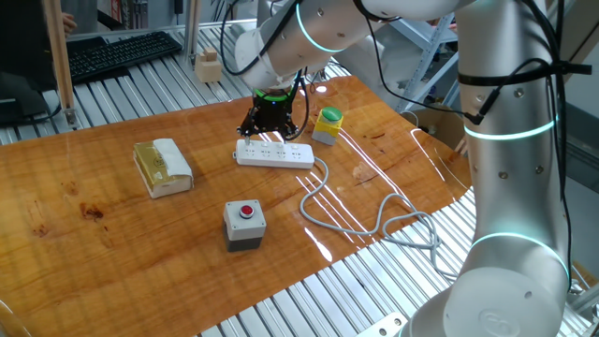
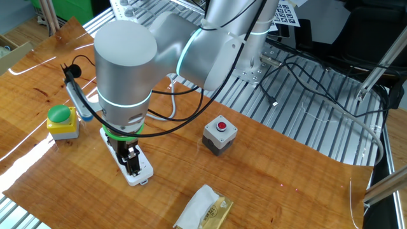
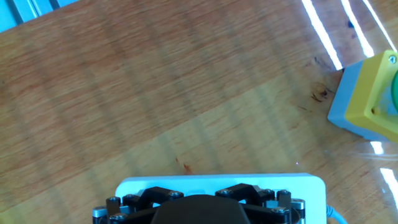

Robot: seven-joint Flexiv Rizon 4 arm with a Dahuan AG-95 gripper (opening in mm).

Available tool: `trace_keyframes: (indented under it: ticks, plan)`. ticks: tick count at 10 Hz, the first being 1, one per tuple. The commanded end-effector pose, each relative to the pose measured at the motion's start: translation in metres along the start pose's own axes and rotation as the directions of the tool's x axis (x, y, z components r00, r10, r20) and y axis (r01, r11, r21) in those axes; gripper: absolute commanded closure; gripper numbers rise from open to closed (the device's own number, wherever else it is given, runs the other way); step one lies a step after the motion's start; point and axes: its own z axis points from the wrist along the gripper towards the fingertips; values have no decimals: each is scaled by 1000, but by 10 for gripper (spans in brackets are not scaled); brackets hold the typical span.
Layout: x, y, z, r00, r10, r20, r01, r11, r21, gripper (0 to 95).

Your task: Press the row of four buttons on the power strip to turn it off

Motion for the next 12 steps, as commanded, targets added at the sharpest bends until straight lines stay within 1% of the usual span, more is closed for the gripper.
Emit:
trace_keyframes:
  ticks: [1,3,8,12]
  plan:
    - [1,-1,-2,1000,-1,-3,1,1000,-1,0]
    - [0,-4,0,1000,-5,-5,5,1000,-4,0]
    - [2,-3,3,1000,0,-4,0,1000,-8,0]
    - [2,-2,4,1000,4,5,-4,1000,-10,0]
